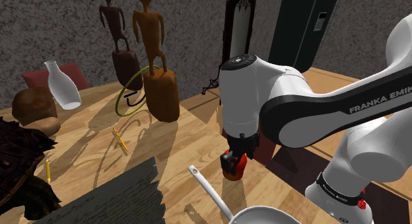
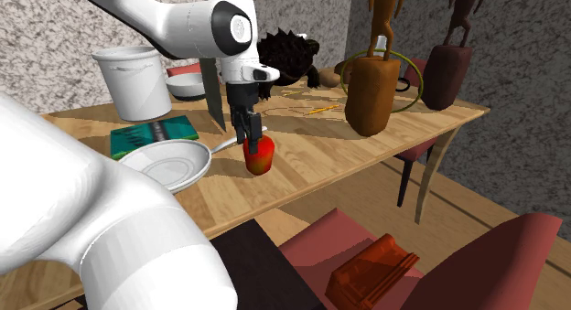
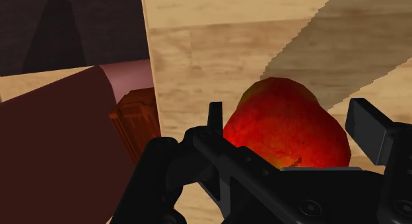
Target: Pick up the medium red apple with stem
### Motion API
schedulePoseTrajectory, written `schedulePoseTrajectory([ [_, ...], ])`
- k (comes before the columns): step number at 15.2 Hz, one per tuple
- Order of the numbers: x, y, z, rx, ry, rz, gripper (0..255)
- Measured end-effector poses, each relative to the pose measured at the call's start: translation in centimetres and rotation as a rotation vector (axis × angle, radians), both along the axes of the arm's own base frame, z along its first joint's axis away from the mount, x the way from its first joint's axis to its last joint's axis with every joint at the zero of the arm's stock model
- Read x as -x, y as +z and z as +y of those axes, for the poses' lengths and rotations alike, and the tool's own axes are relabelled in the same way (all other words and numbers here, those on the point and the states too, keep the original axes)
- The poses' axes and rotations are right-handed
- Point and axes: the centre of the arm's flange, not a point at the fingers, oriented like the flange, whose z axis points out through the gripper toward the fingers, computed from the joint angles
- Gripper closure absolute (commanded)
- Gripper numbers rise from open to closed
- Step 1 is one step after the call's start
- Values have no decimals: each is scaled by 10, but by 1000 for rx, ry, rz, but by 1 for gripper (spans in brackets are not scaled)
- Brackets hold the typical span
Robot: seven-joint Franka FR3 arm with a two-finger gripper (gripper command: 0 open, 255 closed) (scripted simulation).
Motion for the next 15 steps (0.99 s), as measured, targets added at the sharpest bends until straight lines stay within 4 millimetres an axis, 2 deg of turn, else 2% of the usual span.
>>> schedulePoseTrajectory([
  [4,0,5,-1,1,0,3,255],
  [15,0,60,-1,2,-1,4,255],
])
